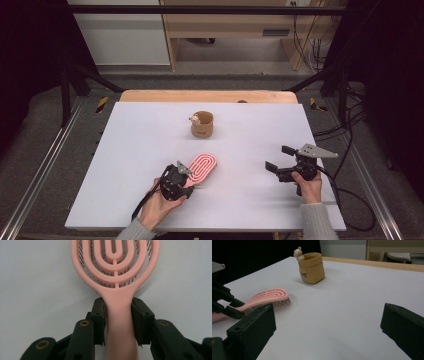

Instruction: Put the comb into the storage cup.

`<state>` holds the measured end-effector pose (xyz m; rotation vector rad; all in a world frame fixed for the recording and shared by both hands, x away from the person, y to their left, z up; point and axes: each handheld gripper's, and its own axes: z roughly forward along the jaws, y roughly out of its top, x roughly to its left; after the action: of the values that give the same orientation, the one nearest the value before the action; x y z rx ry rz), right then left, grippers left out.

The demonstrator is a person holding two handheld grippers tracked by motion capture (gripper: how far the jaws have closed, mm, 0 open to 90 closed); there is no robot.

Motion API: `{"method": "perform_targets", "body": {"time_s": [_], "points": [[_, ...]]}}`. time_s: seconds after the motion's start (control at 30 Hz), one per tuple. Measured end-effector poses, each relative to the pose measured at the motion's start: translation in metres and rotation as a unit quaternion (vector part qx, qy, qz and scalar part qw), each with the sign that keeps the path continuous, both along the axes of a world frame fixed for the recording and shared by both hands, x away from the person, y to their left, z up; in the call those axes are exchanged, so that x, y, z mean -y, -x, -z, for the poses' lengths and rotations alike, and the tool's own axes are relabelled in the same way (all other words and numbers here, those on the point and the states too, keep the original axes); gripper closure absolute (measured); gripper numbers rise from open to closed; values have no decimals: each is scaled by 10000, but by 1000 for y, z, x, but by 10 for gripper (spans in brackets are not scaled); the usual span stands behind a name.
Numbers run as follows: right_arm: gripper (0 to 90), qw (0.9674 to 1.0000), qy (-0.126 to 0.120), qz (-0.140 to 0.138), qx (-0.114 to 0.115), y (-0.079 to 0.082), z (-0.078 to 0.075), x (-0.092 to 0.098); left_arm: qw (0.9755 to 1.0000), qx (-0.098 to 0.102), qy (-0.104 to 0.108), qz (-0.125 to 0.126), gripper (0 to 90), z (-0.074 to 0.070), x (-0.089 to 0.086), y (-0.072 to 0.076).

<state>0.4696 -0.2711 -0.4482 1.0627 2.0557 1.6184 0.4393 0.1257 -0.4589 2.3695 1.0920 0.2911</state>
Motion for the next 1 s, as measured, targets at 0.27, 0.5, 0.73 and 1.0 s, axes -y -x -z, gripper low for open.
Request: {"method": "perform_targets", "body": {"time_s": [0.27,0.5,0.73,1.0], "points": [[6,10000,-1,0,1,0,0,0,10000,-28,26,-17,685,0,-1,-1],[6,10000,-4,-1,-1,0,0,0,10000,-60,41,26,690,0,-3,-2],[6,10000,-3,-3,-11,0,0,0,9999,-88,131,51,693,-1,-7,-2],[7,10000,4,-4,-9,0,0,0,9996,101,247,52,694,-8,-10,0]]}}
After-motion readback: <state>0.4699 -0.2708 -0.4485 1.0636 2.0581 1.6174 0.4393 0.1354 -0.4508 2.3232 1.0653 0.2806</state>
